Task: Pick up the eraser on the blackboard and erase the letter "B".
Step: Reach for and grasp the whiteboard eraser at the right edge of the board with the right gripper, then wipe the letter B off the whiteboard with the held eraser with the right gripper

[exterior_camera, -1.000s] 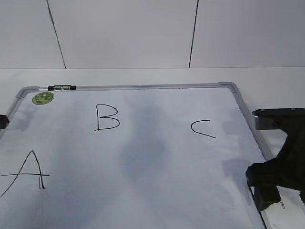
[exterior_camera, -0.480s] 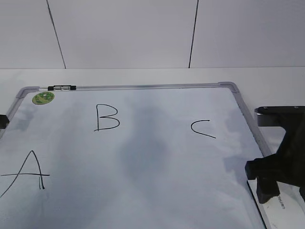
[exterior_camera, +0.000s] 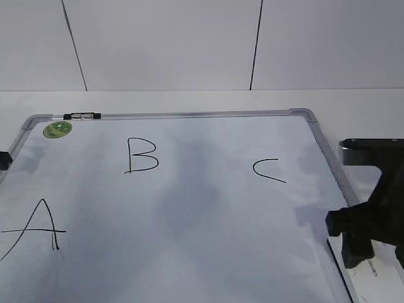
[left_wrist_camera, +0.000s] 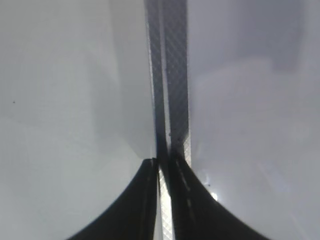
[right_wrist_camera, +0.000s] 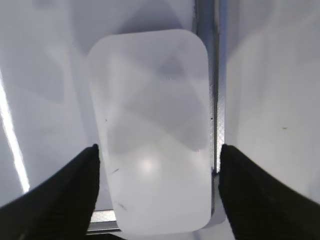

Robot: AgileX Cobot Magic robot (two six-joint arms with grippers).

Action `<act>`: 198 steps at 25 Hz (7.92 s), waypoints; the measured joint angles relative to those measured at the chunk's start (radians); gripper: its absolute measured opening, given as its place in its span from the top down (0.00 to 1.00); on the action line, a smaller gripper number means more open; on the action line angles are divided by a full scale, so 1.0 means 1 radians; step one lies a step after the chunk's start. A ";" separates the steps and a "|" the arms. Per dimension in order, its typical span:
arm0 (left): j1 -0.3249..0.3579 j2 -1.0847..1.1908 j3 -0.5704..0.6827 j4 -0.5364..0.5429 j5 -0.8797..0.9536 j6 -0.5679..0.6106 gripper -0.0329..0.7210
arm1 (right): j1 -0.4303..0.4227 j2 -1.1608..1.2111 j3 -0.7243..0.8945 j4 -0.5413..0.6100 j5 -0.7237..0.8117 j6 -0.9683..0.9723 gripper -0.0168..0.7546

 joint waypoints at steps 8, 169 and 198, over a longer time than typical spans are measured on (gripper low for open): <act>0.004 0.000 0.000 -0.013 -0.002 0.000 0.87 | 0.000 -0.115 0.000 -0.036 0.028 -0.030 0.26; 0.006 0.000 -0.006 -0.050 0.027 0.000 0.88 | 0.230 1.091 -1.613 0.076 0.250 -0.579 0.30; 0.006 0.000 -0.006 -0.042 0.035 0.000 0.88 | 0.437 1.142 -1.680 0.131 0.216 -0.682 0.30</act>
